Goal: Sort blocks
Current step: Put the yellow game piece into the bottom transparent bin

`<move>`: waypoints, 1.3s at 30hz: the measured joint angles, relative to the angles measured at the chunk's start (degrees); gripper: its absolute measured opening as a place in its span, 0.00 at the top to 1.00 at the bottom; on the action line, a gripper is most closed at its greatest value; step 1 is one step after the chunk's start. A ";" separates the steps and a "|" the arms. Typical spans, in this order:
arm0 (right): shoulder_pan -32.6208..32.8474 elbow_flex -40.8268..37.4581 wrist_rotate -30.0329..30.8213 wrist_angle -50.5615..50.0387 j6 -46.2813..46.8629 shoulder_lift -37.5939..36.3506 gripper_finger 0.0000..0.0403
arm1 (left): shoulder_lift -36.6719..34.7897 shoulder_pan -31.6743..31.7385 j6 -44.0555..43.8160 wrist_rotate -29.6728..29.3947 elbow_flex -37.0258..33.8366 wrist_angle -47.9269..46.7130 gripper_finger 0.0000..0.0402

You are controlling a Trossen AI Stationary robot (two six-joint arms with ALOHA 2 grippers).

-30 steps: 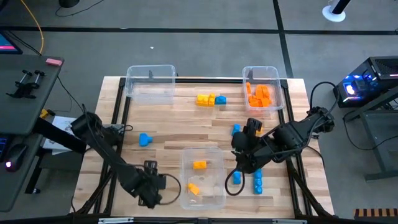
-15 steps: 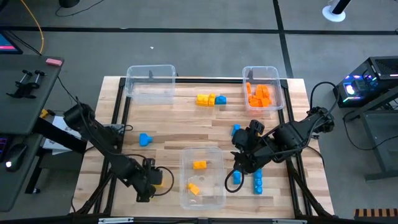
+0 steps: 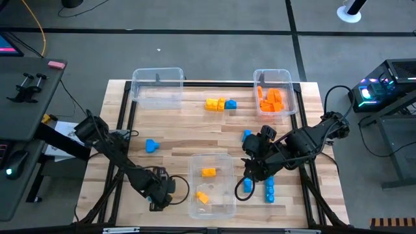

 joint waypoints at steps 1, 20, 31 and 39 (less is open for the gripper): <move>0.00 0.00 0.01 -0.01 -0.05 0.00 0.34 | -0.06 0.07 0.00 0.38 0.00 -0.03 0.64; 0.85 0.02 0.48 -0.47 -1.33 -1.18 0.34 | -22.91 13.99 17.25 -22.09 16.02 7.48 0.75; 0.72 0.02 -1.45 -0.47 0.85 -1.20 0.34 | -3.68 18.39 21.09 -9.16 15.91 28.46 0.62; 0.70 0.02 -5.01 -0.45 3.29 -1.20 0.34 | -5.04 23.61 19.47 2.96 15.87 25.32 0.36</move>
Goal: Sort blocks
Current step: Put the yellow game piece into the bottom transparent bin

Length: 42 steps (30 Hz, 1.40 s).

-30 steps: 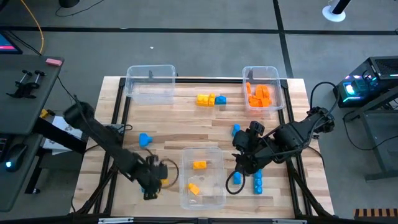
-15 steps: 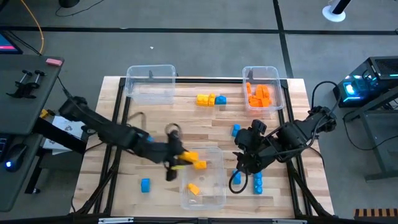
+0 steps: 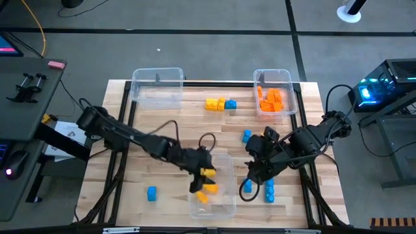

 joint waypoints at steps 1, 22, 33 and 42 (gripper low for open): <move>-0.13 0.00 -0.66 0.00 1.86 0.00 0.34 | -1.49 0.72 0.01 0.77 0.00 -1.47 0.35; -7.28 -65.19 -30.34 12.74 36.11 -32.16 0.34 | -41.23 -3.51 -7.90 -28.21 -22.65 2.37 0.35; -6.95 -80.72 -23.32 32.29 28.12 -39.25 0.34 | -39.24 -3.42 -8.89 -36.66 -23.74 7.26 0.35; -6.97 -80.70 -26.30 32.35 13.08 -33.33 0.34 | -39.29 -3.16 -10.12 -41.91 -23.74 10.32 0.35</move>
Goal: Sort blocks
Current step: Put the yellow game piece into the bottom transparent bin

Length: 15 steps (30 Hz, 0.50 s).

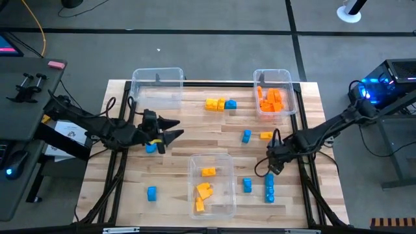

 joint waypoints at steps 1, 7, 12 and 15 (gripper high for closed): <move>0.00 0.00 -0.35 0.12 -1.20 0.93 0.34 | 0.00 0.19 -0.47 -0.18 0.00 0.07 0.35; 0.00 0.00 -0.15 3.49 -4.43 6.88 0.34 | -0.02 1.51 -1.85 -1.72 0.00 1.71 0.35; 0.00 0.00 -0.27 5.99 -4.44 11.51 0.34 | -0.01 2.84 -1.87 -1.74 0.00 3.13 0.35; 0.00 0.00 -1.31 5.78 -3.94 13.98 0.34 | 0.00 3.38 -1.77 -1.76 0.00 3.86 0.35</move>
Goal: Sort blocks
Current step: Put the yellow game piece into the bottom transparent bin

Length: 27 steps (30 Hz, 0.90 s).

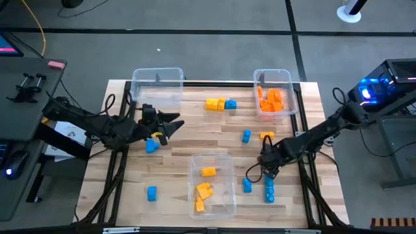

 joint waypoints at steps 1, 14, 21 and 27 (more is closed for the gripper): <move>0.00 0.00 -0.57 0.01 -0.02 0.72 0.34 | 0.00 0.22 0.02 0.02 0.00 0.56 0.35; 2.60 0.90 1.50 -2.45 1.63 -0.74 0.68 | -5.31 2.75 13.65 0.26 2.60 5.93 0.35; 2.64 16.33 7.71 -11.34 -2.34 -5.92 0.68 | -10.53 3.89 28.97 0.25 7.82 4.68 0.35; 2.54 32.98 16.30 0.73 -8.40 -4.72 0.68 | -14.05 4.40 33.98 0.61 8.70 -1.97 0.35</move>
